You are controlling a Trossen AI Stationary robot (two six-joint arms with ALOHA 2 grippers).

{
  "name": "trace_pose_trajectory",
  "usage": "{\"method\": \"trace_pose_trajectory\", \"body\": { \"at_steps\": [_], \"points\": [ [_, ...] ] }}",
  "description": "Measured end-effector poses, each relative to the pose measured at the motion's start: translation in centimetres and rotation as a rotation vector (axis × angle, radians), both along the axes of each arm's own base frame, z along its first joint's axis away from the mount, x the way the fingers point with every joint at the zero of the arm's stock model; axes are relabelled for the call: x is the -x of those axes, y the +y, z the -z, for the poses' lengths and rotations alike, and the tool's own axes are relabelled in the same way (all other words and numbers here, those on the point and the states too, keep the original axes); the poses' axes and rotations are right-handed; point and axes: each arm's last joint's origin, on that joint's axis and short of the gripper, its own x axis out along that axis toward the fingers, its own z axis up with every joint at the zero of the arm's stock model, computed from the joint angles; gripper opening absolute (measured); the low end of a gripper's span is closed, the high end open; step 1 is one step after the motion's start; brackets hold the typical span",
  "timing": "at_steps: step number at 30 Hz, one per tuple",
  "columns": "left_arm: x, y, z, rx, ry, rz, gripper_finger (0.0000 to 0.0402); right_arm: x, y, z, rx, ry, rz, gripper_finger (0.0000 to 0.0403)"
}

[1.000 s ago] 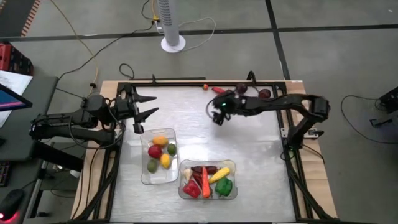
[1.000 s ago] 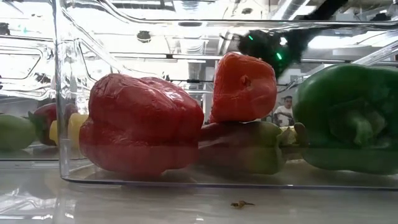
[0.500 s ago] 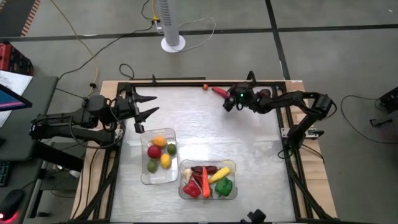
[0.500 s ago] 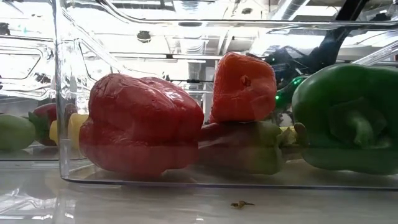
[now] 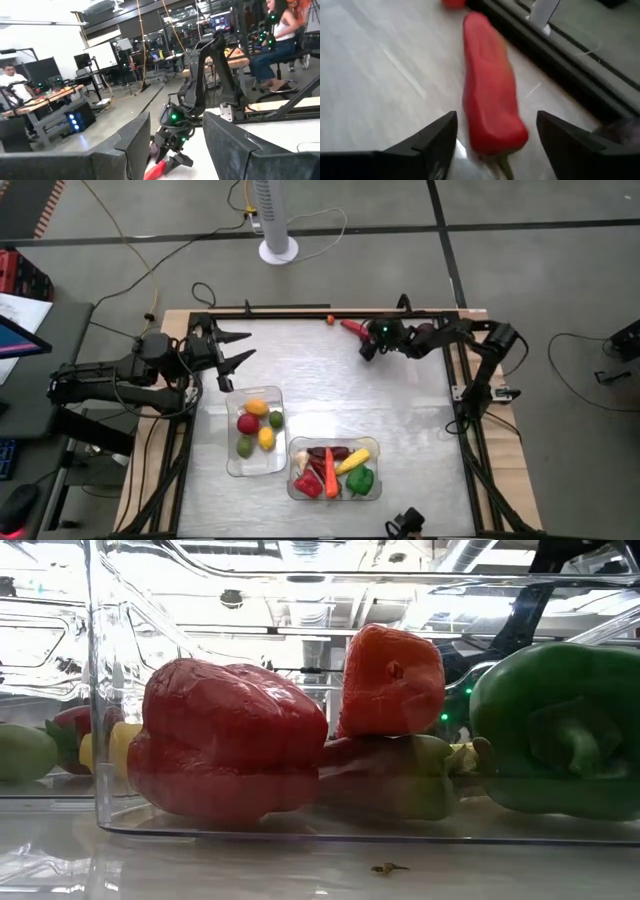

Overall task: Sort produce into baskets
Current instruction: Put the red bell pepper into the right transparent bin

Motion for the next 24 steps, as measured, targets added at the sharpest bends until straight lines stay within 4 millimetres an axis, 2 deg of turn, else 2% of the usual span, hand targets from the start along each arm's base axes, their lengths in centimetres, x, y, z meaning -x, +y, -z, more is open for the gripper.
{"method": "trace_pose_trajectory", "body": {
  "at_steps": [11, 14, 16, 20, 24],
  "points": [
    [0.0, 0.0, 0.0, -0.004, 0.001, -0.001, 0.0169, -0.2, 0.0, -0.3, 0.033, -0.009, -0.018, 0.0141],
    [0.0, 0.0, 0.0, -0.004, 0.003, -0.001, 0.0169, -0.3, 0.4, -0.7, 0.013, -0.004, -0.020, 0.0140],
    [0.0, 0.0, 0.1, -0.010, 0.010, -0.002, 0.0169, -0.7, 1.0, -1.8, -0.025, 0.004, -0.034, 0.0140],
    [0.0, 0.1, 0.1, -0.023, 0.018, -0.026, 0.0169, -1.9, 4.0, -4.8, -0.146, 0.026, -0.123, 0.0158],
    [0.0, 0.1, 0.1, -0.027, 0.020, -0.053, 0.0169, -3.0, 9.1, -8.2, -0.224, 0.015, -0.259, 0.0166]
  ]
}}
